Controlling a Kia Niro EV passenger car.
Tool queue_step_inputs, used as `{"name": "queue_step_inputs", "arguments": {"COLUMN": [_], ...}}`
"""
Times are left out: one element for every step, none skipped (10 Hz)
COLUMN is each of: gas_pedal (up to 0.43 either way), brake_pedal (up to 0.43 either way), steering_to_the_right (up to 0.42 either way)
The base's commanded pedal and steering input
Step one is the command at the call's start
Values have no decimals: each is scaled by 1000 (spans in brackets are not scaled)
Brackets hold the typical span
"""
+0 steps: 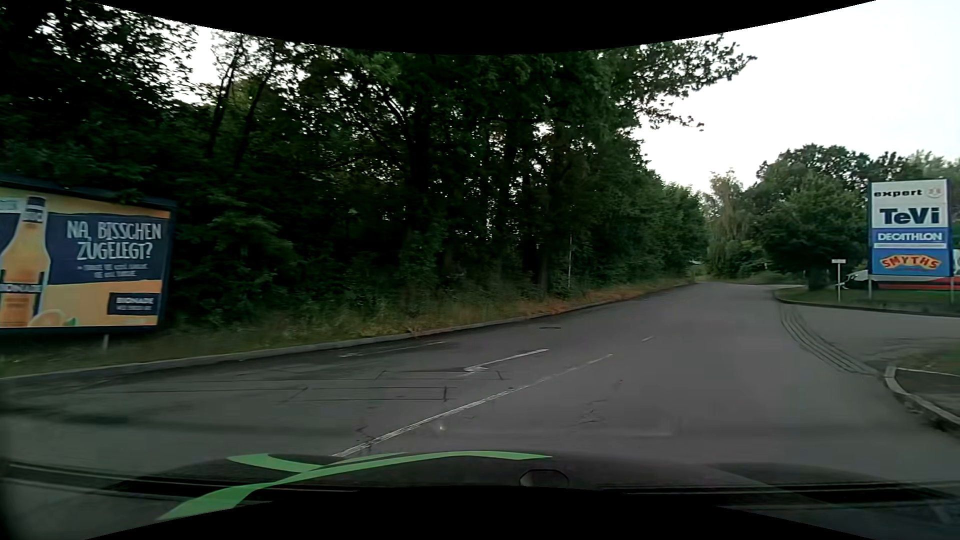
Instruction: Follow the waypoints while adhering to traffic rules and regulations
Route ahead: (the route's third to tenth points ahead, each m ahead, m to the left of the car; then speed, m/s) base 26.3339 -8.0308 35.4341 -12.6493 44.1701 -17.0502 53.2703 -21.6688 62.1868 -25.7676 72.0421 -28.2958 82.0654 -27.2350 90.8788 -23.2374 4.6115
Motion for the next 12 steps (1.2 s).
{"name": "queue_step_inputs", "arguments": {"gas_pedal": [157,157,157,157,157,157,157,157,157,157,169,177], "brake_pedal": [0,0,0,0,0,0,0,0,0,0,0,0], "steering_to_the_right": [334,323,303,281,260,244,231,221,209,199,190,178]}}
